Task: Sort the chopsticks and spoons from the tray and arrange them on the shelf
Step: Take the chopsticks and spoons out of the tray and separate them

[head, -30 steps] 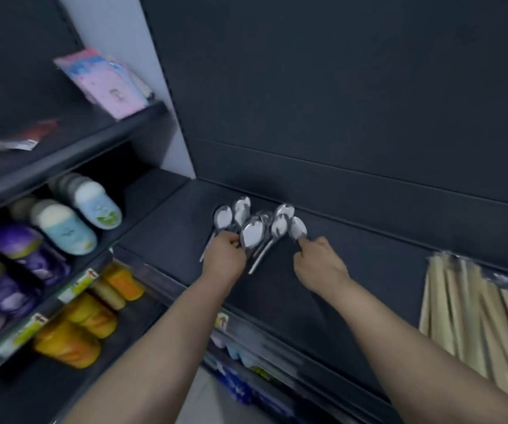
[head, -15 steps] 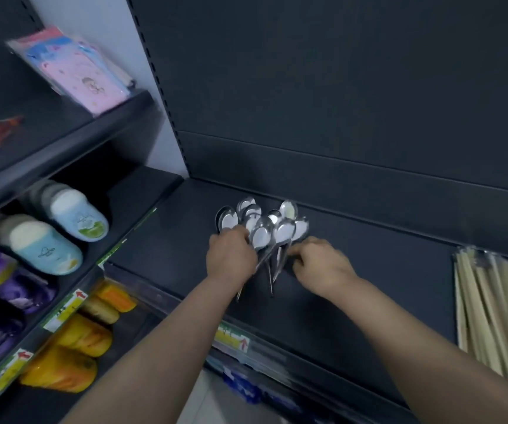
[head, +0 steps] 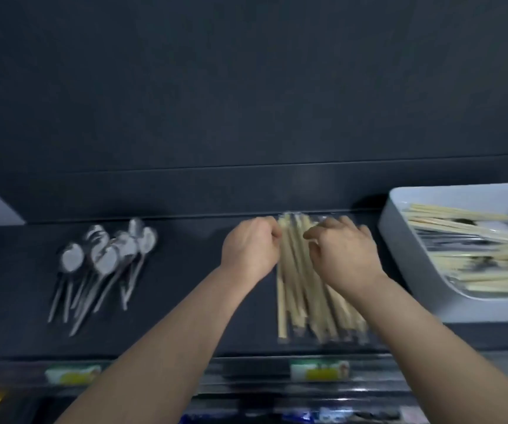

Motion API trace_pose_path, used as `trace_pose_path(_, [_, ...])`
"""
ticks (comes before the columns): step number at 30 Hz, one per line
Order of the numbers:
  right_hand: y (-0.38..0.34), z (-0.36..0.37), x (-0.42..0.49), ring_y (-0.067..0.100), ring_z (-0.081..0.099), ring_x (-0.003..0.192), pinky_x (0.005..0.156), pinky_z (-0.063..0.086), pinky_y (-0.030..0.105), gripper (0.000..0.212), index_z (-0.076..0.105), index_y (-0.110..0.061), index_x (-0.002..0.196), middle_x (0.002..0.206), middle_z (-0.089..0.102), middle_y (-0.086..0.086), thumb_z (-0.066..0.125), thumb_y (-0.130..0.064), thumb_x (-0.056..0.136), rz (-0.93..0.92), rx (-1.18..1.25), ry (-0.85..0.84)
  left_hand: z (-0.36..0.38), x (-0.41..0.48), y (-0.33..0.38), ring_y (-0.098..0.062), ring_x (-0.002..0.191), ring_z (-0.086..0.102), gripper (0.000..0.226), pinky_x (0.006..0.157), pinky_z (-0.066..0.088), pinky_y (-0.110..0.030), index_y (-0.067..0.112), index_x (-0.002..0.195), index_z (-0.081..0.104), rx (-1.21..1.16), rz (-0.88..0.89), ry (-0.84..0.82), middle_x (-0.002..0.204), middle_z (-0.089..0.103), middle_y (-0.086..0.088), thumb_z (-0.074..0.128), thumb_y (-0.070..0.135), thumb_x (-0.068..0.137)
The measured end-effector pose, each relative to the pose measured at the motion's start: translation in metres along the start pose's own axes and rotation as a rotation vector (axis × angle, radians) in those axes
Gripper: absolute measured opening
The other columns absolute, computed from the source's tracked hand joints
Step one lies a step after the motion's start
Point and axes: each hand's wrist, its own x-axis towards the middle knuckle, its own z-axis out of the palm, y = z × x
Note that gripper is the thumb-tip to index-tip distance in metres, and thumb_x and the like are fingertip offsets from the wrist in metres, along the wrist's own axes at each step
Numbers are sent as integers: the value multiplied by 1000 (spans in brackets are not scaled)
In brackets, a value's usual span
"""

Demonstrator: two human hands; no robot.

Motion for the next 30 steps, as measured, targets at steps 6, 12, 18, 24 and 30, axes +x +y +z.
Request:
trace_pose_path(6, [152, -26, -53, 30, 56, 100, 78, 42, 39, 23, 72, -26, 100, 101, 68, 1, 57, -20, 83, 143, -43, 151, 56, -1, 159, -16, 102, 61, 23, 84, 50, -33, 27, 106, 67, -74, 164, 59, 103, 70, 8, 52, 18, 92])
trace_pose_path(12, [279, -37, -95, 25, 50, 113, 86, 40, 38, 33, 67, -33, 112, 117, 63, -2, 50, -18, 88, 251, -33, 46, 101, -5, 267, -14, 97, 63, 22, 84, 52, -34, 26, 104, 68, -99, 226, -60, 99, 70, 11, 54, 16, 91])
trace_pose_path(18, [349, -36, -115, 23, 53, 110, 79, 37, 35, 31, 68, -32, 106, 109, 65, -3, 50, -15, 88, 327, -2, 25, 137, -1, 310, -20, 98, 64, 11, 86, 54, -37, 17, 95, 71, -6, 189, -300, 101, 72, 1, 63, 21, 88])
trace_pose_path(24, [364, -28, -123, 25, 59, 88, 65, 34, 30, 26, 65, -26, 89, 93, 67, -2, 40, -26, 95, 332, 72, 9, 167, 16, 333, -20, 85, 66, 25, 80, 55, -37, 15, 78, 72, 57, 160, -403, 85, 73, 1, 71, 40, 80])
trace_pose_path(30, [381, -36, -115, 21, 50, 113, 81, 43, 33, 37, 59, -36, 123, 119, 60, -5, 48, -19, 92, 295, 83, -56, 173, 37, 348, -25, 84, 65, 12, 72, 54, -33, 14, 78, 72, 147, 207, -421, 86, 71, -1, 61, 18, 78])
